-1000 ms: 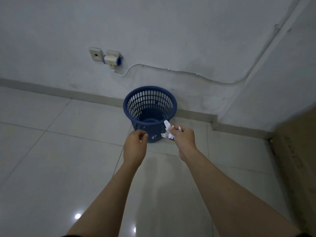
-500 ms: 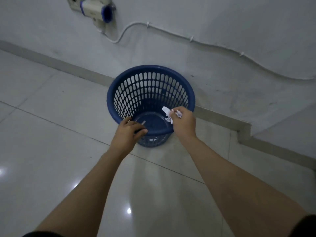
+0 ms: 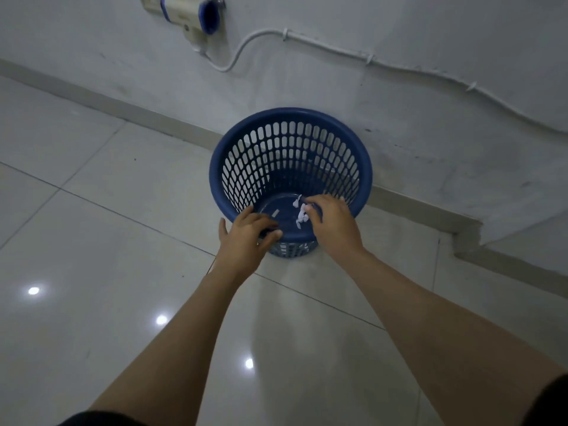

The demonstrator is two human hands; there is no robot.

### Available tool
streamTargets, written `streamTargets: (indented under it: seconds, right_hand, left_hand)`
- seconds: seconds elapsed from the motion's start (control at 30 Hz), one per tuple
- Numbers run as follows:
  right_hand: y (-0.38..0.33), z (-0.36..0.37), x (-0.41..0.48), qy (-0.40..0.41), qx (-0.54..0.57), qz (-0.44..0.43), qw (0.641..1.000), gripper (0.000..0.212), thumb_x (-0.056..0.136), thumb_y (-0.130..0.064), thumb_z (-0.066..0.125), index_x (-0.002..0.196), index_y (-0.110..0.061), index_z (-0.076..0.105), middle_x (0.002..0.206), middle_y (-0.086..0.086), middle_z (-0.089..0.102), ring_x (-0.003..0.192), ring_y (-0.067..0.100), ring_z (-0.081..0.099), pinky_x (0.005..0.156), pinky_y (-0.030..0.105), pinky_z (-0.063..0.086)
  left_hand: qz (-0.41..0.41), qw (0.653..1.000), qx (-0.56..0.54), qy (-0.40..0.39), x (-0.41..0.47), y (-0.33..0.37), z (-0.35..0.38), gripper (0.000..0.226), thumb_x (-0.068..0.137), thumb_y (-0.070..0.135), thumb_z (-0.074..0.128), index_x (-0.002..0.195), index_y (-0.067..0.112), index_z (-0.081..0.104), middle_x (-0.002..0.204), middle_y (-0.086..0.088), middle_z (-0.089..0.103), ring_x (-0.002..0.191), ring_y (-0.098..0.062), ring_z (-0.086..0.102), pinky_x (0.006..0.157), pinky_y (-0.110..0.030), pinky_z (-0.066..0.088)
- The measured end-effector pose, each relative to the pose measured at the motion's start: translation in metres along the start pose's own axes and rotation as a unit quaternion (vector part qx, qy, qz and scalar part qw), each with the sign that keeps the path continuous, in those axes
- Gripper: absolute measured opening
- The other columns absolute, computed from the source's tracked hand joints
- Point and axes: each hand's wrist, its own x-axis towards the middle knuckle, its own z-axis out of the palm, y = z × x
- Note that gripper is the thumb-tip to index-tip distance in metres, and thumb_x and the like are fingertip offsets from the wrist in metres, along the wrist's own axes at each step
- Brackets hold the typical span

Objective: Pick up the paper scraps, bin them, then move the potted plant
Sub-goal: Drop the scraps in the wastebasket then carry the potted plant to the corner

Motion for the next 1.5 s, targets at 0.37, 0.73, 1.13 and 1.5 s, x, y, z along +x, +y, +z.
streamTargets:
  seconds: [0.37, 0.73, 1.13, 1.5]
  right_hand:
    - [-0.102, 0.001, -0.102, -0.004, 0.041, -0.032, 0.999, 0.029, 0.094, -0.022, 0.050, 0.117, -0.007, 0.060, 0.116, 0.011, 0.062, 0.114, 0.026, 0.050, 0.091, 0.036, 0.044]
    - [-0.325, 0.146, -0.357, -0.088, 0.082, -0.105, 0.987, 0.029, 0.095, -0.030, 0.047, 0.115, -0.015, 0.061, 0.117, 0.002, 0.065, 0.113, 0.019, 0.054, 0.088, 0.030, 0.043]
    - [-0.418, 0.364, -0.654, -0.272, 0.134, -0.126, 0.945, 0.029, 0.096, -0.029, 0.047, 0.110, -0.010, 0.063, 0.104, 0.005, 0.066, 0.094, 0.015, 0.056, 0.079, 0.024, 0.038]
    - [-0.367, 0.462, -0.727, -0.249, 0.123, -0.061, 0.959, 0.031, 0.097, -0.024, 0.043, 0.108, -0.003, 0.063, 0.097, 0.011, 0.064, 0.088, 0.024, 0.054, 0.074, 0.026, 0.035]
  left_hand:
    - [-0.116, 0.958, -0.175, 0.195, -0.123, -0.006, -0.080, 0.031, 0.097, 0.029, 0.044, 0.117, 0.014, 0.062, 0.119, -0.002, 0.065, 0.107, -0.011, 0.055, 0.087, -0.021, 0.037]
    - [-0.205, 0.907, -0.230, 0.287, -0.433, -0.169, -0.195, 0.024, 0.095, 0.026, 0.047, 0.109, 0.016, 0.064, 0.103, 0.001, 0.068, 0.092, -0.008, 0.057, 0.072, -0.008, 0.038]
    - [-0.328, 0.825, -0.139, 0.439, -0.781, -0.358, -0.182, 0.026, 0.095, 0.030, 0.045, 0.101, 0.014, 0.066, 0.096, -0.002, 0.069, 0.086, -0.014, 0.060, 0.075, -0.028, 0.047]
    - [-0.430, 0.612, -0.130, 0.651, -0.920, -0.438, -0.157, 0.031, 0.095, 0.031, 0.042, 0.094, 0.013, 0.066, 0.084, 0.000, 0.067, 0.078, -0.014, 0.060, 0.065, -0.016, 0.043]
